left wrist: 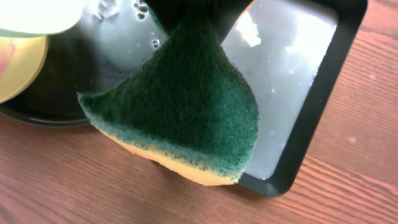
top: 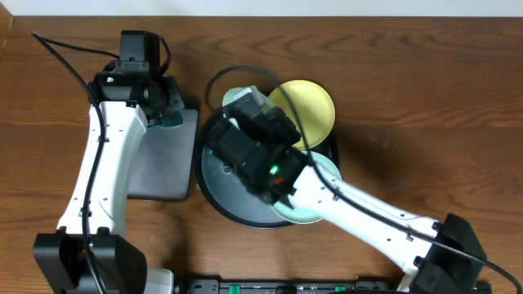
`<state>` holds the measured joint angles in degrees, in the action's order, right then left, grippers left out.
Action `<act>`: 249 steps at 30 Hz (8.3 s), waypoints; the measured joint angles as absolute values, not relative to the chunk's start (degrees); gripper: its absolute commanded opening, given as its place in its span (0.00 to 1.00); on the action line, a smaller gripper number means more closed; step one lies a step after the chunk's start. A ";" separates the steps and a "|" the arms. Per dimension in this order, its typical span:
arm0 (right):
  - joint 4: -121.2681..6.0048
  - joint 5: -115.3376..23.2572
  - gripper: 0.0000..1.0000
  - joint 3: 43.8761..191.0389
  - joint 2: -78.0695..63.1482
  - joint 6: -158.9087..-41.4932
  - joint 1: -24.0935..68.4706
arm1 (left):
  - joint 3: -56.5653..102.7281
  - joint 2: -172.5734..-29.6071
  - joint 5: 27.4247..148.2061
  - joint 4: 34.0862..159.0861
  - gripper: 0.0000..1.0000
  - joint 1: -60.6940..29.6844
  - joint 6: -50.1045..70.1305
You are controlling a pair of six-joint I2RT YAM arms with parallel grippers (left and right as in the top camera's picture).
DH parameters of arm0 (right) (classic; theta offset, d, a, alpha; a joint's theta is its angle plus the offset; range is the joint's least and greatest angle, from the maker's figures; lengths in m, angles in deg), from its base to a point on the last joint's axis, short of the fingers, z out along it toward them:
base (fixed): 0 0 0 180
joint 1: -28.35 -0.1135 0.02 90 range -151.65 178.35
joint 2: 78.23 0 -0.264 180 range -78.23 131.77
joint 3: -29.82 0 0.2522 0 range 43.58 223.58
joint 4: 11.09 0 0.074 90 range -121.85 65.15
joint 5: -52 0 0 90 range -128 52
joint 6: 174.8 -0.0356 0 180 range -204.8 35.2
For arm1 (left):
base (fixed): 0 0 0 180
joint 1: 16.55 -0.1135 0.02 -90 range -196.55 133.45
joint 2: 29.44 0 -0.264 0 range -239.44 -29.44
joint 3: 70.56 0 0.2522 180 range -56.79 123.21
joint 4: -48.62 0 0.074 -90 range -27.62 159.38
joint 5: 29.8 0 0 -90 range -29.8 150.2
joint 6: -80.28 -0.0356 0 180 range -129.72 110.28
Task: Clean dirty plates on tray and stack at the side
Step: 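Lift the mint plate with the right gripper and carry it right, then set the mint plate on the table and release it, then move right gripper to grip the lower mint plate rim, then scrub the lower mint plate with the sponge in the left gripper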
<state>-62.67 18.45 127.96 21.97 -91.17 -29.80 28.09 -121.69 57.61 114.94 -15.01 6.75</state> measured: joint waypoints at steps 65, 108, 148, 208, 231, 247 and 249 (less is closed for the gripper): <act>-75.19 -38.66 0.01 118.08 10.69 -96.11 39.25 | 28.09 -121.69 57.22 116.03 0.08 -15.01 6.75; -88.94 -56.04 0.41 119.52 23.43 -85.40 14.92 | 28.09 -121.69 57.22 115.98 0.08 -15.01 6.75; -86.21 -44.65 0.01 119.50 33.47 -88.77 4.76 | 28.09 -121.69 57.22 116.18 0.08 -15.01 6.75; -59.52 -51.38 0.01 119.52 37.64 -113.34 -6.28 | 15.41 -138.91 71.34 104.49 0.08 2.71 7.03; -59.39 -52.13 0.01 119.52 37.66 -113.36 -6.32 | 15.39 -138.91 85.37 106.80 0.08 2.73 -2.74; -59.28 -52.41 0.01 119.52 37.66 -113.51 -6.35 | 15.37 -138.91 59.10 112.57 0.08 2.87 15.86; -59.30 -52.28 0.01 119.52 37.66 -113.51 -6.32 | 15.37 -138.91 63.66 112.95 0.08 2.67 12.43</act>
